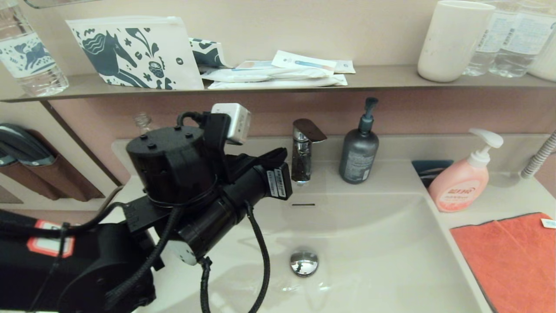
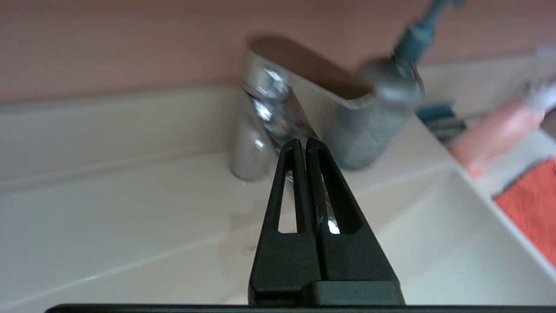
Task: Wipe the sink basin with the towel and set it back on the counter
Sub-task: Turn on the faucet
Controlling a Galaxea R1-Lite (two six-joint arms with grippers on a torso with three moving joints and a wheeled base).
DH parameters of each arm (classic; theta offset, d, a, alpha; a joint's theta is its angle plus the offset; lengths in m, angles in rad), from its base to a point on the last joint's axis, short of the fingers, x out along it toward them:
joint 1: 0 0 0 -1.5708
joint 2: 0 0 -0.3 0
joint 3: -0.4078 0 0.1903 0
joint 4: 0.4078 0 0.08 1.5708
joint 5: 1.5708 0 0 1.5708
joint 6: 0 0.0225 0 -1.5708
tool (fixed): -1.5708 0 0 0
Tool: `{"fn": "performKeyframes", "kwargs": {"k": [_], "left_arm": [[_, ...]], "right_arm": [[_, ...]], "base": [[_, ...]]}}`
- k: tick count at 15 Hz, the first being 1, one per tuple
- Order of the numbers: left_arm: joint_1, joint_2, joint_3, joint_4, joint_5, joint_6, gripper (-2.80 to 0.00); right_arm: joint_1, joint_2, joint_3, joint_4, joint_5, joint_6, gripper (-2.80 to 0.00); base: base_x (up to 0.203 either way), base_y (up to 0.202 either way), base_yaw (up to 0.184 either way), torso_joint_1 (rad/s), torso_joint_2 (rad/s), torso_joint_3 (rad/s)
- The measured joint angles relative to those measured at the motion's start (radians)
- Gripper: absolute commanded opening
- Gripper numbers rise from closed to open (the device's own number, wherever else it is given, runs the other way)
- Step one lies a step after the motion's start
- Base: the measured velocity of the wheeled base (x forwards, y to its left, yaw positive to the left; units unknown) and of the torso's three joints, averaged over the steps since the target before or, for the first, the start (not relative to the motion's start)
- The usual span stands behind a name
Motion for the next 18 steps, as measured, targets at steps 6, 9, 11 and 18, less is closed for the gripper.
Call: {"fn": "performKeyframes", "kwargs": {"k": [6, 9, 11, 18], "left_arm": [[-0.044, 0.115, -0.087, -0.011, -0.001, 0.04, -2.8], [-0.046, 0.171, -0.126, -0.05, -0.002, 0.062, -2.8], [-0.046, 0.202, -0.159, -0.052, 0.0, 0.087, -2.8], [-0.022, 0.278, -0.289, -0.053, 0.028, 0.154, -2.8]], "right_arm": [[0.0, 0.0, 0.0, 0.0, 0.0, 0.0, -2.8], [0.0, 0.0, 0.0, 0.0, 0.0, 0.0, -2.8], [0.0, 0.0, 0.0, 0.0, 0.0, 0.0, -2.8], [0.0, 0.0, 0.0, 0.0, 0.0, 0.0, -2.8]], "base": [[0.0, 0.0, 0.0, 0.0, 0.0, 0.0], [0.0, 0.0, 0.0, 0.0, 0.0, 0.0], [0.0, 0.0, 0.0, 0.0, 0.0, 0.0], [0.0, 0.0, 0.0, 0.0, 0.0, 0.0]]}}
